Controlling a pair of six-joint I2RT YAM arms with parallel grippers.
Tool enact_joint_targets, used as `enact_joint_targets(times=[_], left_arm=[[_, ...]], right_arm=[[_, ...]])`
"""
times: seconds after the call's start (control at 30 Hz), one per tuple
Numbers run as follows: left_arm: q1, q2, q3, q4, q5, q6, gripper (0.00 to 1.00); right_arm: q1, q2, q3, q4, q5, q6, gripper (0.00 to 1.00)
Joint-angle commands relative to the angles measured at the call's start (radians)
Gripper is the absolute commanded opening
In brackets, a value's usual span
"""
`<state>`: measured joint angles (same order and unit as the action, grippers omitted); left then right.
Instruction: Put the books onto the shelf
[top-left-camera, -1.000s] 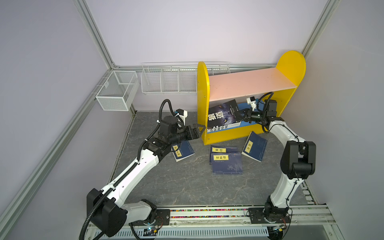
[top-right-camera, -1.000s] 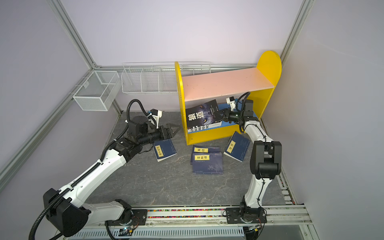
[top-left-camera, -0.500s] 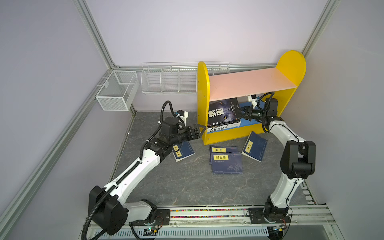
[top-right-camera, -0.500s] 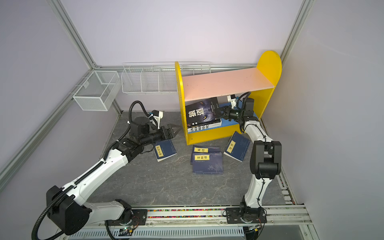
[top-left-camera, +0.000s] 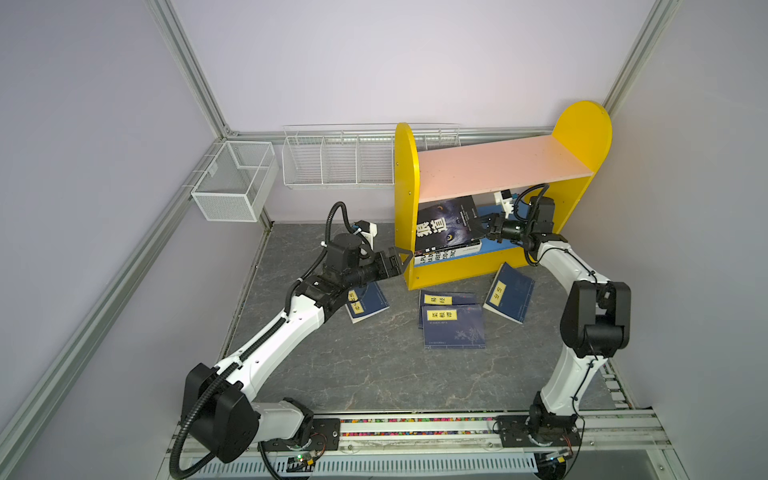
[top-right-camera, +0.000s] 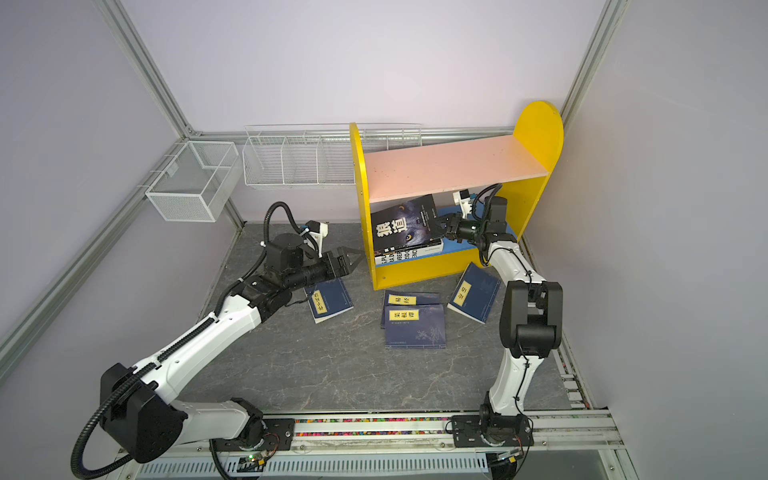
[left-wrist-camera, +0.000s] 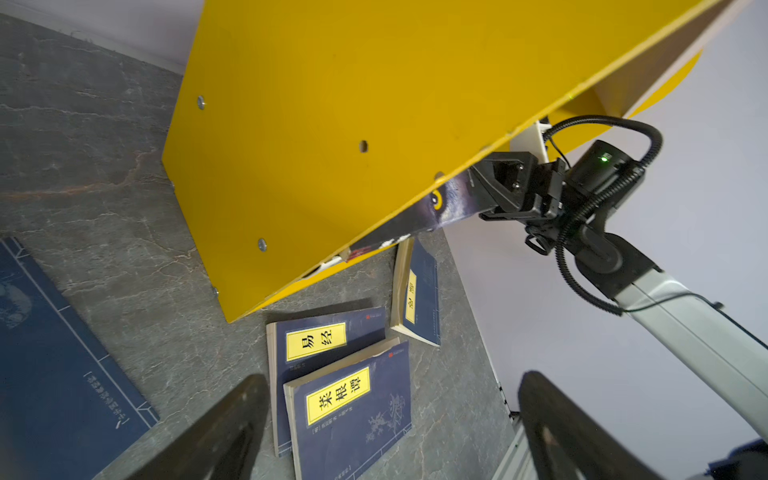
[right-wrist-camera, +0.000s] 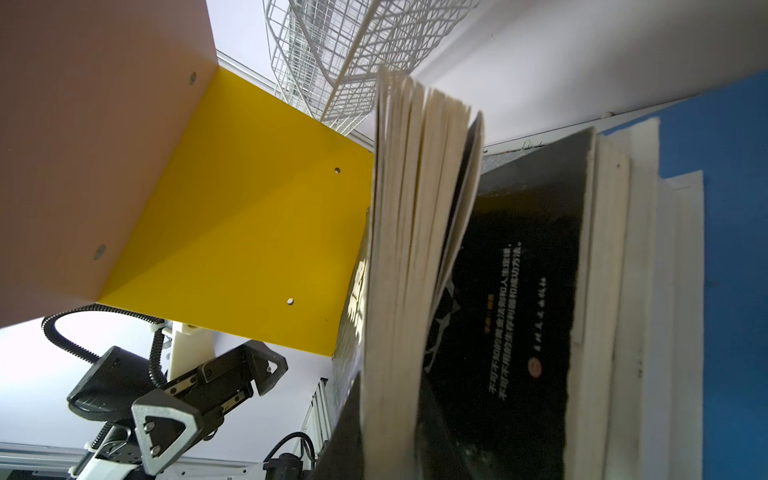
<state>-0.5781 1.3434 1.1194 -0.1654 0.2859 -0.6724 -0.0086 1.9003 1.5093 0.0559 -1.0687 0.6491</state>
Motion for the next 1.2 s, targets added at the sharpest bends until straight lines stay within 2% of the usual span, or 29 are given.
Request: enact_joint_targets(times=[0.0, 0.1, 0.27, 0.5, 0.6, 0.63, 0.73, 0.77, 0.8, 0.93, 1.17], left_arm=[[-0.038, 0.056, 0.01, 0.018, -0.112, 0.006, 0.94], [-0.092, 0.123, 0.072, 0.011, -0.223, 0.021, 0.94], [-0.133, 0.242, 0.156, 0.035, -0.333, 0.016, 0.94], [-0.143, 0.331, 0.143, 0.161, -0.488, -0.047, 0.93], [-0.144, 0.358, 0.154, 0.151, -0.526, -0.07, 0.93], [-0.145, 0.366, 0.161, 0.138, -0.533, -0.074, 0.92], [-0.15, 0.388, 0.169, 0.111, -0.541, -0.079, 0.91], [-0.152, 0.394, 0.169, 0.101, -0.548, -0.082, 0.91], [-0.152, 0.398, 0.168, 0.097, -0.552, -0.088, 0.91], [-0.154, 0.402, 0.158, 0.097, -0.554, -0.096, 0.9], [-0.154, 0.405, 0.163, 0.102, -0.542, -0.096, 0.9]], right_arm=[[0.019, 0.018, 0.023, -0.05, -0.02, -0.086, 0.11], [0.024, 0.026, 0.032, -0.089, 0.017, -0.113, 0.11], [0.027, 0.036, 0.04, -0.105, 0.033, -0.129, 0.12], [0.028, 0.029, 0.041, -0.107, 0.05, -0.138, 0.13], [0.03, 0.029, 0.048, -0.108, 0.054, -0.139, 0.14], [0.029, 0.029, 0.052, -0.11, 0.057, -0.138, 0.17], [0.028, 0.032, 0.078, -0.144, 0.084, -0.147, 0.34], [0.025, 0.035, 0.098, -0.179, 0.103, -0.15, 0.43], [0.023, 0.039, 0.118, -0.213, 0.112, -0.163, 0.46], [0.018, 0.038, 0.162, -0.295, 0.153, -0.196, 0.5], [0.018, 0.013, 0.195, -0.431, 0.256, -0.279, 0.5]])
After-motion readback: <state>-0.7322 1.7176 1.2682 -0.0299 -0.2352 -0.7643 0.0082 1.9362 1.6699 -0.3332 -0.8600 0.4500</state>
